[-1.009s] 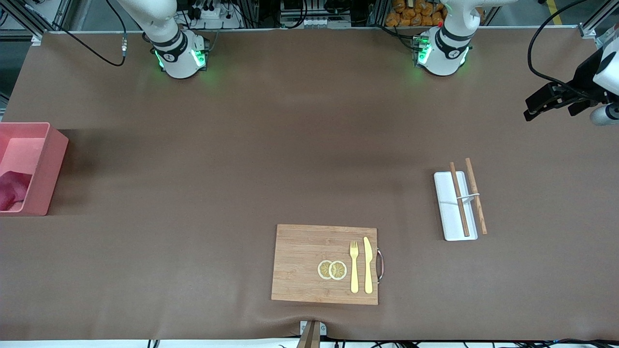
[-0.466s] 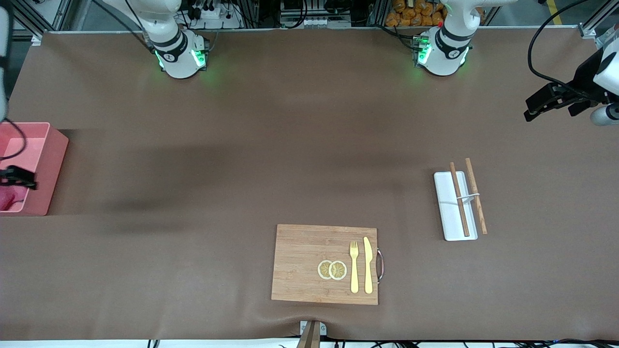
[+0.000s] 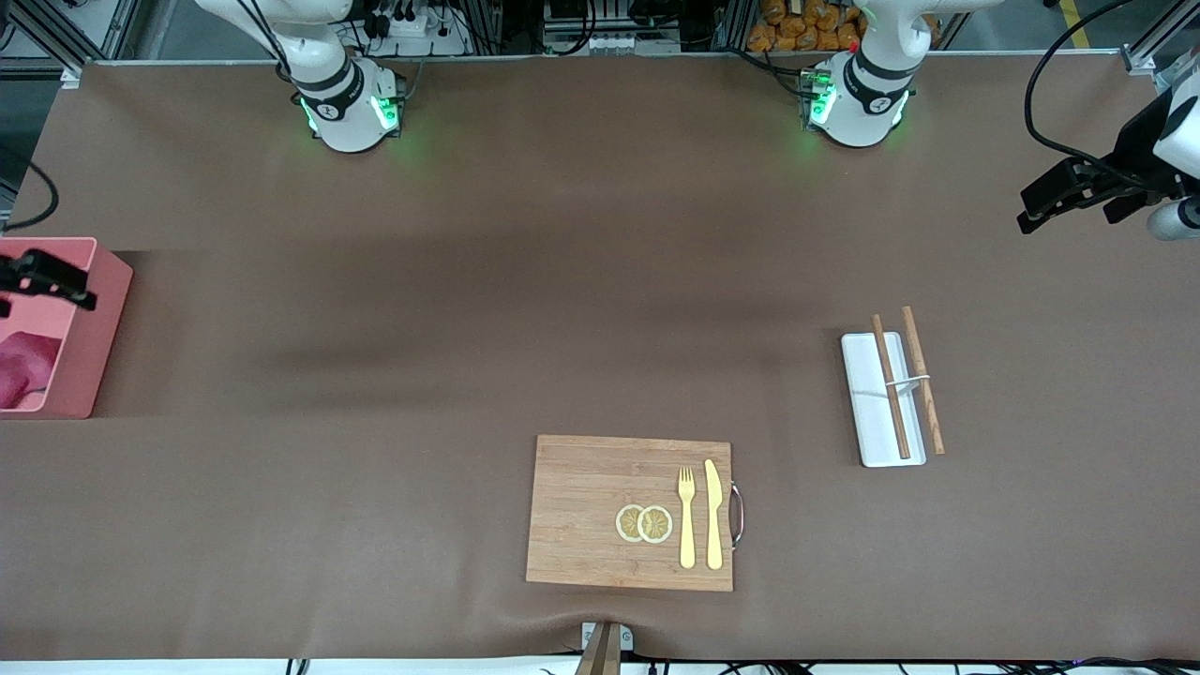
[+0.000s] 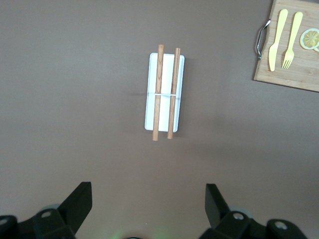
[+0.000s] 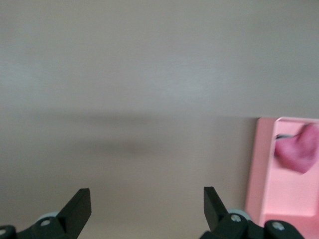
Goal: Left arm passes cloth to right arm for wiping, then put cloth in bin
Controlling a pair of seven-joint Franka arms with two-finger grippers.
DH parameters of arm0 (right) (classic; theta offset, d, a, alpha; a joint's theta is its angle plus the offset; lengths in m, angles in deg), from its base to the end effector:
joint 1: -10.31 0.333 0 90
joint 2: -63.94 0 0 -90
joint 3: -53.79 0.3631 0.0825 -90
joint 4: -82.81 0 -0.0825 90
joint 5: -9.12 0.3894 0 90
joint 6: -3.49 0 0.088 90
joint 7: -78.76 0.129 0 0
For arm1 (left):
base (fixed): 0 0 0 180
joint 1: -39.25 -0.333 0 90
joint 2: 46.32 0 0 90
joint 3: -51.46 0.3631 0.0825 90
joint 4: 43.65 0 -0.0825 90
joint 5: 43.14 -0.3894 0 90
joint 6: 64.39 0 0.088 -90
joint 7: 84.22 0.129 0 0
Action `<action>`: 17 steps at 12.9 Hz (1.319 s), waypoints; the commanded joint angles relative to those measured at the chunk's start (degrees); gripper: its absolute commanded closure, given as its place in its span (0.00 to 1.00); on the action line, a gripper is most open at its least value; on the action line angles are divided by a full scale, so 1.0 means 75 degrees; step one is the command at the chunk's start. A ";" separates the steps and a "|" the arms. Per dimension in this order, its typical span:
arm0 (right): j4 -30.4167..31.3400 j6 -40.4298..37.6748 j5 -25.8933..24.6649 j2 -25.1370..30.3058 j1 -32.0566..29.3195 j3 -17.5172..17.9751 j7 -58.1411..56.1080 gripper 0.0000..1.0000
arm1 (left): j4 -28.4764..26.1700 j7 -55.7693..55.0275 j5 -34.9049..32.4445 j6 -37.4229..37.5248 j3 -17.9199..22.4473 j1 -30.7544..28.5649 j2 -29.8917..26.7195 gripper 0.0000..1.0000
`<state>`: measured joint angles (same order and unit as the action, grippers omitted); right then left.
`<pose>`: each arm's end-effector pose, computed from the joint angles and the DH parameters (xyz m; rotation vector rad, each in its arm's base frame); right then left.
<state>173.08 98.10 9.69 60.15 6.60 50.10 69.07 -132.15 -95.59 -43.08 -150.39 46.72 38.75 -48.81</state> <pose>0.5852 -0.0735 0.6165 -3.1368 -0.0618 -0.0164 0.5358 -0.0411 0.6796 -3.1330 -0.1952 0.0000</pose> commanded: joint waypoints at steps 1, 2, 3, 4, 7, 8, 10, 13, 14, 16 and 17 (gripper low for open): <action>0.0445 -0.0133 0.0427 0.0563 0.0225 0.0280 0.1497 0.00 | -0.0130 0.0086 -0.0055 -0.0041 -0.0048 -0.0063 -0.0184 0.00; 0.0422 -0.0238 0.0439 0.0633 0.0225 0.0444 0.2036 0.00 | -0.0141 0.0086 -0.0055 -0.0041 -0.0048 -0.0063 -0.0184 0.00; 0.0398 -0.0344 0.0439 0.0692 0.0214 0.0643 0.2424 0.00 | -0.0153 0.0086 -0.0055 -0.0041 -0.0048 -0.0063 -0.0184 0.00; 0.0363 -0.0507 0.0427 0.0728 0.0190 0.0726 0.2521 0.00 | -0.0153 0.0074 -0.0055 -0.0041 -0.0048 -0.0063 -0.0184 0.00; -0.0011 -0.0965 0.0416 0.0681 0.0202 0.0657 0.2382 0.00 | -0.0153 0.0063 -0.0055 -0.0041 -0.0060 -0.0063 -0.0184 0.00; -0.0140 -0.1105 0.0357 0.0658 0.0167 0.0645 0.2196 0.00 | -0.0153 0.0063 -0.0055 -0.0041 -0.0060 -0.0063 -0.0184 0.00; -0.0258 -0.1352 0.0333 0.0658 -0.0032 0.0622 0.1517 0.00 | -0.0153 0.0063 -0.0055 -0.0041 -0.0060 -0.0063 -0.0184 0.00; -0.0281 -0.1586 0.0333 0.0669 -0.0302 0.0622 0.1350 0.00 | -0.0153 0.0074 -0.0055 -0.0041 -0.0060 -0.0063 -0.0184 0.00; -0.0316 -0.1714 0.0333 0.0681 -0.0302 0.0633 0.1350 0.00 | -0.0165 0.0063 -0.0055 -0.0041 -0.0060 -0.0063 -0.0184 0.00; -0.0387 -0.1786 0.0333 0.0681 -0.0291 0.0645 0.1432 0.00 | -0.0165 0.0063 -0.0055 -0.0041 -0.0060 -0.0063 -0.0184 0.00; -0.0387 -0.1786 0.0333 0.0681 -0.0290 0.0645 0.1455 0.00 | -0.0165 0.0063 -0.0055 -0.0041 -0.0060 -0.0052 -0.0184 0.00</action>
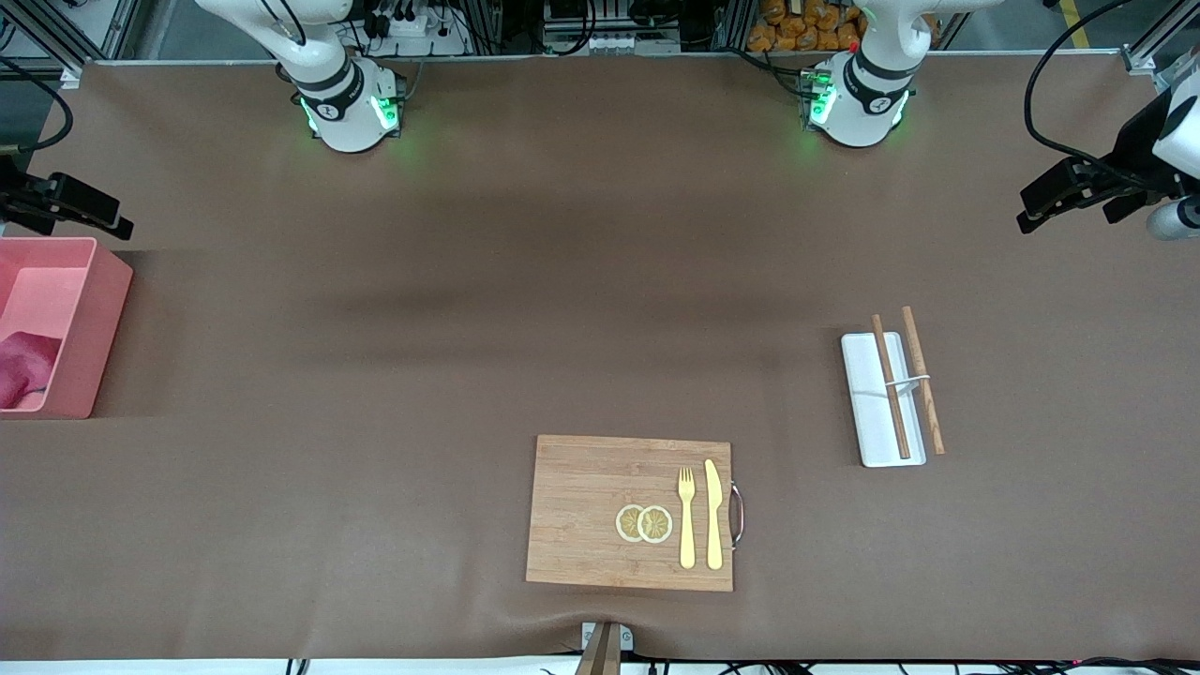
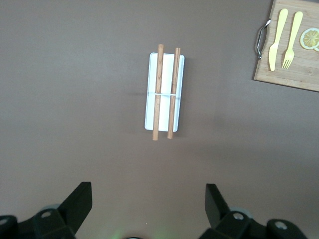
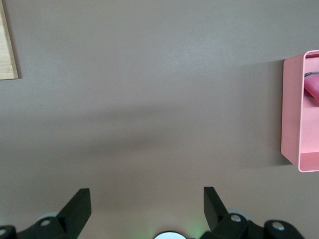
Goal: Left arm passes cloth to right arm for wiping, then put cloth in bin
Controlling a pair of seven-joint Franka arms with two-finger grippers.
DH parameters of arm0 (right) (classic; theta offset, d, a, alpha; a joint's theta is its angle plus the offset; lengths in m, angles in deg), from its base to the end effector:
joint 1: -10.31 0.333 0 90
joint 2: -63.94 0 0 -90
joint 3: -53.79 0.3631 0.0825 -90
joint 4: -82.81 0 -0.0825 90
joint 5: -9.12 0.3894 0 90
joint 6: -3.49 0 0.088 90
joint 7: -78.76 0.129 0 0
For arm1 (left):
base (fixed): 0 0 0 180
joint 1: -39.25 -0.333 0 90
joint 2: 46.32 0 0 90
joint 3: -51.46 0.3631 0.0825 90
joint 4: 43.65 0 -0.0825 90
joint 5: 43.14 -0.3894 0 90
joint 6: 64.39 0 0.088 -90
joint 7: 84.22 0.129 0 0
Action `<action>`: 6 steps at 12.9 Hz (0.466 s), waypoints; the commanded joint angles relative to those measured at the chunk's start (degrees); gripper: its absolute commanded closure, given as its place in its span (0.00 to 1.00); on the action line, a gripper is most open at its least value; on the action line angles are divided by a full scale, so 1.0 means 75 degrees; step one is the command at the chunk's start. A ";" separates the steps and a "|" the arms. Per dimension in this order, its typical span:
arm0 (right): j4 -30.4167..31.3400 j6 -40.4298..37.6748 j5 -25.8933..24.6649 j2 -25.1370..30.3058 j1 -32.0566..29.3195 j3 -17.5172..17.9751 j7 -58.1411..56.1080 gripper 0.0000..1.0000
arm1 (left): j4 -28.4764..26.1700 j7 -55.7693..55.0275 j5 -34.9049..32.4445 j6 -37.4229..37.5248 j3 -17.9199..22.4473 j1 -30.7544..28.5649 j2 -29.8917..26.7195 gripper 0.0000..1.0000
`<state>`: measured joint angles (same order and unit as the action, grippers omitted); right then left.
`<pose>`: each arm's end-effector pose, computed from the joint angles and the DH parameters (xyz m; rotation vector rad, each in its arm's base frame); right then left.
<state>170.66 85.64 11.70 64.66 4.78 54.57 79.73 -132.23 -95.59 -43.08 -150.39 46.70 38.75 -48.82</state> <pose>0.5378 -0.0383 0.6630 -3.0877 0.1478 0.1321 0.5357 -0.0413 0.6791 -3.1328 -0.1946 0.0019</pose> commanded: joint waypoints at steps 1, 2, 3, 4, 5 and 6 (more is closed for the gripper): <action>-0.0111 -0.0124 0.0067 0.0080 -0.0047 0.0048 0.0046 0.00 | -0.0154 0.0063 -0.0055 -0.0030 -0.0057 -0.0051 -0.0182 0.00; -0.0193 -0.0136 0.0078 0.0068 -0.0047 0.0048 0.0069 0.00 | -0.0154 0.0074 -0.0055 0.0017 -0.0057 -0.0051 -0.0182 0.00; -0.0205 -0.0124 0.0160 0.0068 -0.0047 0.0048 0.0081 0.00 | -0.0154 0.0063 -0.0055 0.0064 -0.0057 -0.0051 -0.0182 0.00; -0.0217 -0.0113 0.0172 0.0068 -0.0035 0.0060 0.0081 0.00 | -0.0142 0.0063 -0.0055 0.0064 -0.0068 -0.0051 -0.0182 0.00; -0.0229 -0.0078 0.0045 0.0068 0.0000 0.0083 0.0069 0.00 | -0.0142 0.0063 -0.0055 0.0076 -0.0068 -0.0051 -0.0194 0.00; -0.0321 -0.0054 0.0055 0.0033 -0.0012 0.0084 0.0034 0.00 | -0.0142 0.0063 -0.0055 0.0087 -0.0057 -0.0051 -0.0194 0.00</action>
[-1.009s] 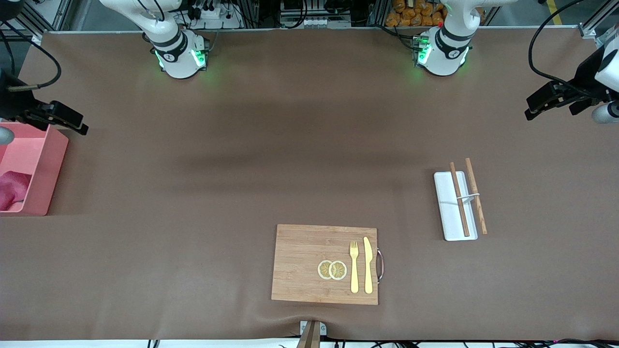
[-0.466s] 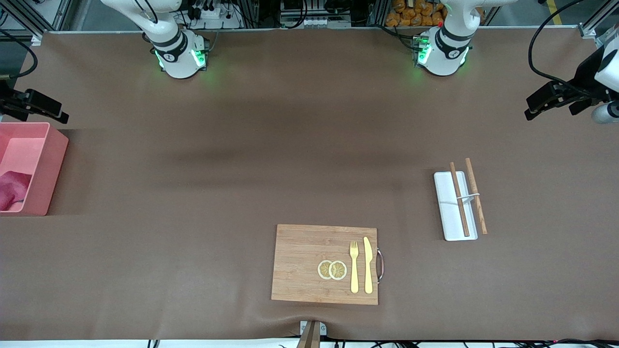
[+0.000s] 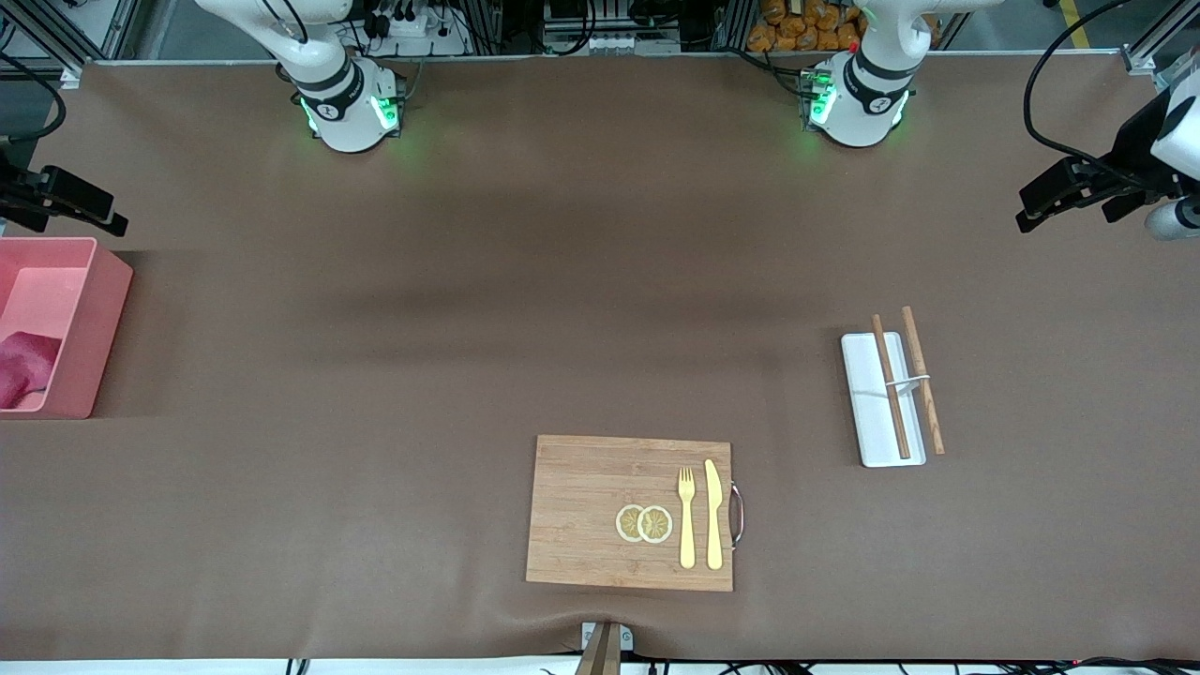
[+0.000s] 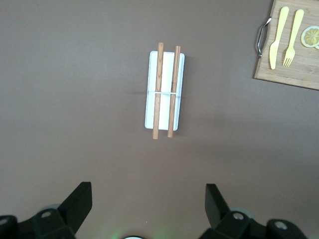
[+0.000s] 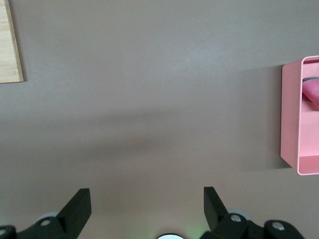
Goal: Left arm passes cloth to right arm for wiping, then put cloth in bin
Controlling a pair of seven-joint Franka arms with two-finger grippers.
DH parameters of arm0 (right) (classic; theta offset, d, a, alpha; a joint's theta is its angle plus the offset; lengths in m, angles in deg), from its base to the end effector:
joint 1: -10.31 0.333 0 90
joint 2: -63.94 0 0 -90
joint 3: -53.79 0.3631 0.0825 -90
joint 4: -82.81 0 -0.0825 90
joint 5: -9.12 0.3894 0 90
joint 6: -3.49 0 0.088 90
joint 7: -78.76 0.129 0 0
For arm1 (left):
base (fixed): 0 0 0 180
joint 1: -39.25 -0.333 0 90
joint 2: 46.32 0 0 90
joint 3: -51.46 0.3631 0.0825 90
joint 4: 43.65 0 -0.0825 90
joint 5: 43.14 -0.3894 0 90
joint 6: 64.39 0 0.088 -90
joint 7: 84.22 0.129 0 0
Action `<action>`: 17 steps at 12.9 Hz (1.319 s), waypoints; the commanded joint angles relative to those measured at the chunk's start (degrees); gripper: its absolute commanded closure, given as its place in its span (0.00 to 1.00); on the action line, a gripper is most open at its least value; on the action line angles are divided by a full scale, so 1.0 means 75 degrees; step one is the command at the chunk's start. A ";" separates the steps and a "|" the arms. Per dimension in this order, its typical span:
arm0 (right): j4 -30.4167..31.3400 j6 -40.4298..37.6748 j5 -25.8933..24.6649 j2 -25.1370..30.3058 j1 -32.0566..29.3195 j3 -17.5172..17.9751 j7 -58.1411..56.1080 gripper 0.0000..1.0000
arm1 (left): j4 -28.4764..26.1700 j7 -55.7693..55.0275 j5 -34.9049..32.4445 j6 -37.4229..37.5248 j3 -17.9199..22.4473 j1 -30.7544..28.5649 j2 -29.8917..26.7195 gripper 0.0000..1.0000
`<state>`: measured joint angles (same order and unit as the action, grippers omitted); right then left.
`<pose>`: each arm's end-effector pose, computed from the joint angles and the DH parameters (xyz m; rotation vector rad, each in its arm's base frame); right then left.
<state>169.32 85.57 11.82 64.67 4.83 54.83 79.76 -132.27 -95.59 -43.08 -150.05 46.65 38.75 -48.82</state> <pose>0.5385 -0.0351 0.6738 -3.0884 0.1390 0.0976 0.5349 -0.0417 0.6782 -3.1319 -0.1932 0.0122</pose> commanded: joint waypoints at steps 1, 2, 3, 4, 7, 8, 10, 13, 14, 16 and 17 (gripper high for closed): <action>-0.0213 -0.0057 0.0039 0.0032 -0.0042 0.0037 -0.0004 0.00 | -0.0137 0.0074 -0.0055 0.0066 -0.0061 -0.0052 -0.0194 0.00; -0.0237 -0.0080 0.0062 0.0032 -0.0054 0.0025 -0.0027 0.00 | -0.0137 0.0063 -0.0055 0.0066 -0.0062 -0.0052 -0.0194 0.00; -0.0237 -0.0081 0.0039 0.0032 -0.0031 0.0025 -0.0027 0.00 | -0.0126 0.0074 -0.0055 0.0066 -0.0062 -0.0052 -0.0194 0.00; -0.0237 -0.0092 0.0027 0.0032 -0.0042 0.0025 -0.0004 0.00 | -0.0114 0.0086 -0.0055 0.0054 -0.0050 -0.0052 -0.0182 0.00; -0.0272 -0.0104 0.0027 0.0032 -0.0031 0.0037 -0.0016 0.00 | -0.0102 0.0167 -0.0067 0.0066 -0.0050 -0.0052 -0.0171 0.00; -0.0272 -0.0104 -0.0043 0.0032 -0.0008 0.0049 -0.0004 0.00 | -0.0067 0.0296 -0.0067 0.0066 -0.0050 -0.0052 -0.0159 0.00; -0.0261 -0.0092 -0.0102 -0.0050 -0.0007 0.0049 -0.0027 0.00 | 0.0038 0.0274 -0.0079 0.0066 -0.0050 -0.0052 -0.0077 0.00; -0.0261 -0.0104 -0.0090 -0.0039 0.0004 0.0060 -0.0027 0.00 | 0.0295 0.0261 -0.0102 0.0066 -0.0038 -0.0051 0.0029 0.00; -0.0261 -0.0104 -0.0090 -0.0039 0.0016 0.0060 -0.0027 0.00 | 0.0331 0.0273 -0.0114 0.0066 -0.0027 -0.0063 0.0040 0.00; -0.0261 -0.0116 -0.0090 -0.0039 0.0016 0.0060 -0.0027 0.00 | 0.0343 0.0285 -0.0090 0.0136 -0.0026 -0.0040 0.0041 0.00; -0.0261 -0.0116 -0.0090 -0.0039 0.0016 0.0060 -0.0016 0.00 | 0.0343 0.0285 -0.0114 0.0264 -0.0050 -0.0017 0.0029 0.00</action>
